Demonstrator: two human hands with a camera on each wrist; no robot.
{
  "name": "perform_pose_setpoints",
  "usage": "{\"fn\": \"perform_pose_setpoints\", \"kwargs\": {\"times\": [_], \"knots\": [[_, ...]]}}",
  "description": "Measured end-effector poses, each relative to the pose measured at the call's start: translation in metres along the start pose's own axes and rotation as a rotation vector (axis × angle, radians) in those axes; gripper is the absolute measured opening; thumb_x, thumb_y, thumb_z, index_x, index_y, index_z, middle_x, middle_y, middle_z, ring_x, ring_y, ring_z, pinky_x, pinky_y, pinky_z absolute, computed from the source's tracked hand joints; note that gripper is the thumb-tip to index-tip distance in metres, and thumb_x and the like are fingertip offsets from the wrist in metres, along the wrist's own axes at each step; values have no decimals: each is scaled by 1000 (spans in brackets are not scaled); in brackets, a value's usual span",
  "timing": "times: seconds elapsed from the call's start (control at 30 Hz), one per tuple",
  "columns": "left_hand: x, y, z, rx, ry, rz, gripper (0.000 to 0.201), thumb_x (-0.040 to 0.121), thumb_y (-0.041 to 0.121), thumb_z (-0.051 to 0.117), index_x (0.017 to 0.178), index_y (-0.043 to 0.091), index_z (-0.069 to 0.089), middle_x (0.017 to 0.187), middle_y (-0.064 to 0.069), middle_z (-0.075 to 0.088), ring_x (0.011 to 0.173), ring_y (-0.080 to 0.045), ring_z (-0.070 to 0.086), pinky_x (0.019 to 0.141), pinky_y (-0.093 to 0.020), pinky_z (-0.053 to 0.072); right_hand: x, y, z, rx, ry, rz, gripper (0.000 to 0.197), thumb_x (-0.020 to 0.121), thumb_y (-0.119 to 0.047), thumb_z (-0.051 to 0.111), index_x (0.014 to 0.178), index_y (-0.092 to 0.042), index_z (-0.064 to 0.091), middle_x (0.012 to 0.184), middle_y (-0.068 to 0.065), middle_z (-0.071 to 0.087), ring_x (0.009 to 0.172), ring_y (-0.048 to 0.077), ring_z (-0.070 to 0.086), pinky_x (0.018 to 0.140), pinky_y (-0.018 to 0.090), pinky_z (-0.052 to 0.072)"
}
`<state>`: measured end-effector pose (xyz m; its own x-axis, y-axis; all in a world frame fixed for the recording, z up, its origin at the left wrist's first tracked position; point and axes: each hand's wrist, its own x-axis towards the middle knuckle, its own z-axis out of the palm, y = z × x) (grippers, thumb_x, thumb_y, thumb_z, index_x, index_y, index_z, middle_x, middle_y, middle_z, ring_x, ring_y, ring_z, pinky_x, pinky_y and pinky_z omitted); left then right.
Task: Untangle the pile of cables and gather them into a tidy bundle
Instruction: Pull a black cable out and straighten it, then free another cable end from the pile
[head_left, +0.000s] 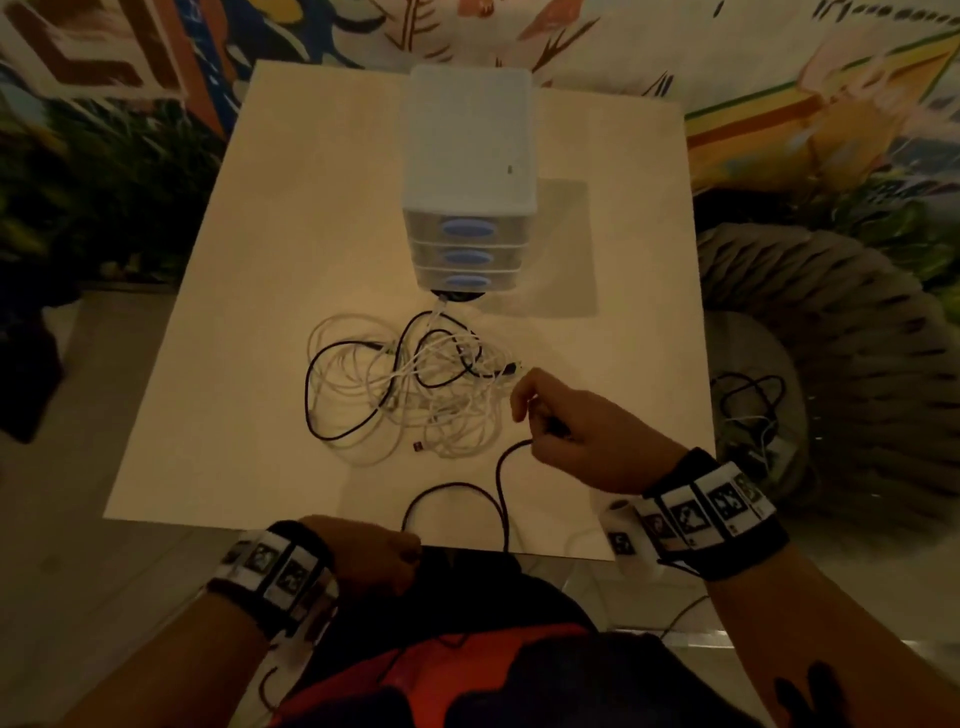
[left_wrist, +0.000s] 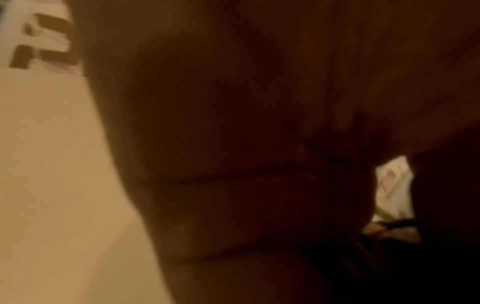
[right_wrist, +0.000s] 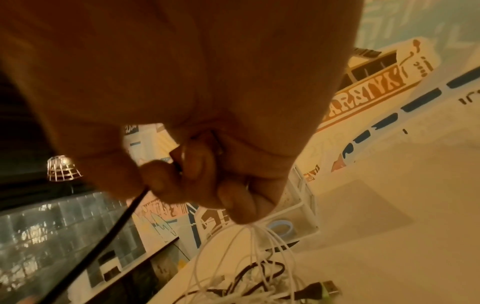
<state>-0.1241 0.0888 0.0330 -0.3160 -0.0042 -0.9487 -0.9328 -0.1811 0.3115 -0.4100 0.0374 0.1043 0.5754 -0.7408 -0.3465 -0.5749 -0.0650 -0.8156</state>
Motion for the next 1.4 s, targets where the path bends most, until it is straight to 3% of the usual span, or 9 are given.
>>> {"fn": "perform_pose_setpoints", "kwargs": {"times": [0.17,0.33,0.53,0.7,0.8,0.93,1.1,1.23,1.4], "knots": [[38,25,19,425,-8,30,49,98,47,51,141,25,45,134,-7,60,112,-28,60,86,-37,47,1,-18,-3,195,27,-123,13,93,1,62,97,-11,66,87,-5,72,84,13,71,75,25,53],[15,42,6,597,196,179,47,100,54,47,141,34,52,131,-4,63,119,-28,59,99,-40,46,3,-36,-12,345,43,-224,7,91,-4,72,98,-3,73,90,7,77,77,26,75,74,37,61],[-63,46,-26,457,480,282,33,95,62,53,116,46,73,107,18,75,91,0,66,85,-26,53,16,-39,-18,434,303,-268,12,89,-18,71,92,-7,77,81,11,76,63,30,72,64,45,60],[-119,63,-55,-127,895,596,40,100,60,42,124,39,67,103,18,75,89,4,70,88,-31,57,27,-52,-23,268,440,-362,5,87,-26,76,91,-22,75,83,1,69,71,19,64,65,37,53],[-133,74,-67,-151,833,741,47,91,65,56,132,41,59,110,17,74,101,-1,70,89,-31,55,39,-66,-25,181,554,-410,16,84,-31,76,97,-22,76,87,-11,52,79,19,54,71,35,48],[-130,98,-76,-158,766,742,31,103,41,49,109,20,71,91,7,78,84,-11,75,83,-35,60,57,-82,-29,160,640,-397,33,89,-37,72,117,-21,69,104,-10,55,94,1,57,80,14,44],[-130,93,-89,-399,984,915,37,103,39,44,106,12,70,82,-6,75,78,-23,75,78,-41,62,72,-67,-6,553,276,-233,69,92,-45,67,150,-24,36,129,9,64,116,22,67,96,45,56],[-134,78,-104,-553,1062,1025,29,110,19,37,115,7,63,64,-11,60,68,-32,67,71,-41,61,66,-37,39,440,-1,-62,24,100,-32,60,115,-14,66,96,10,73,79,17,69,81,36,57],[-145,57,-123,-723,1166,1098,24,111,18,34,109,11,57,54,-1,42,49,-22,50,55,-34,56,36,19,85,373,-15,96,40,101,-50,52,90,-16,69,85,20,68,69,17,61,76,37,52]]}}
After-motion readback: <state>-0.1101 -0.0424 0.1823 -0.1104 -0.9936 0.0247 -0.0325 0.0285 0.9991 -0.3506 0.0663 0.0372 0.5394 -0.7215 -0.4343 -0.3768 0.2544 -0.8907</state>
